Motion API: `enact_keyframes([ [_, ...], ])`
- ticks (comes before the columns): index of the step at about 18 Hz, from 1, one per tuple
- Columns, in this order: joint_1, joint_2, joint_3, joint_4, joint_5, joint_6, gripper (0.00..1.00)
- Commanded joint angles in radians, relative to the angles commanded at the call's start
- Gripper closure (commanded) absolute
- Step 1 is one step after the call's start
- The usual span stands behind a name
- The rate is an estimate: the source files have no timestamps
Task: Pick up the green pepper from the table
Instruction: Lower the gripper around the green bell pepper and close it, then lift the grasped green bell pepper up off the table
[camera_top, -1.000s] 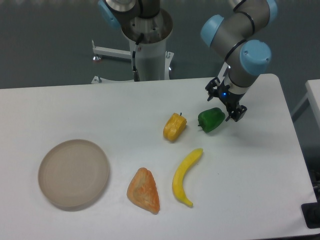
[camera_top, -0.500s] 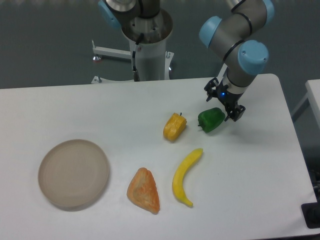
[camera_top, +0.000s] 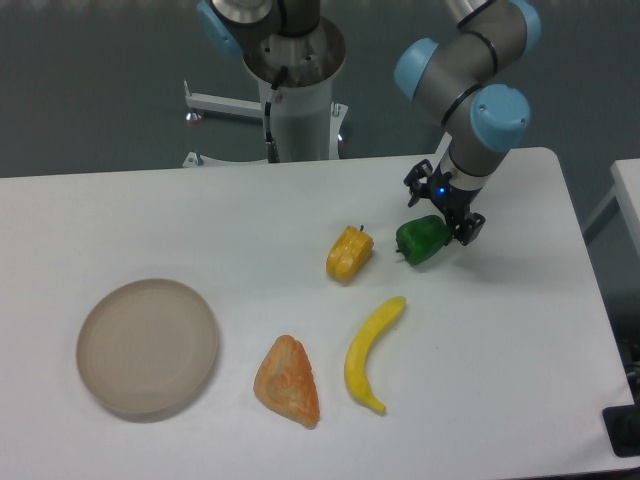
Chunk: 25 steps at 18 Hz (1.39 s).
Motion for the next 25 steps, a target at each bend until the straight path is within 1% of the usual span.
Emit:
enact_keyframes([
  [3, -0.002, -0.006, -0.002, 0.002, -0.003, 0.0, 0.01],
  [4, -0.002, -0.006, -0.002, 0.002, -0.003, -0.002, 0.13],
  [5, -0.002, -0.006, 0.0, 0.002, -0.003, 0.0, 0.32],
  [6, -0.002, -0.008, 0.002, 0.002, -0.003, 0.002, 0.44],
  [7, -0.002, -0.008, 0.005, 0.002, -0.003, 0.003, 0.52],
  [8, -0.002, -0.011, 0.011, 0.002, -0.002, 0.003, 0.55],
  [11, -0.002, -0.014, 0.015, 0.002, -0.002, 0.003, 0.61],
  [13, -0.003, -0.012, 0.028, 0.0, -0.002, 0.002, 0.63],
  [17, -0.02, -0.009, 0.101, -0.018, 0.0, -0.012, 0.64],
  [18, -0.026, -0.005, 0.11, -0.018, -0.002, -0.02, 0.64],
  [20, -0.047, -0.005, 0.149, -0.021, 0.0, -0.029, 0.64],
  [23, -0.058, -0.009, 0.199, -0.04, 0.006, -0.035, 0.64],
  [25, -0.086, -0.014, 0.245, -0.07, 0.012, -0.055, 0.64],
])
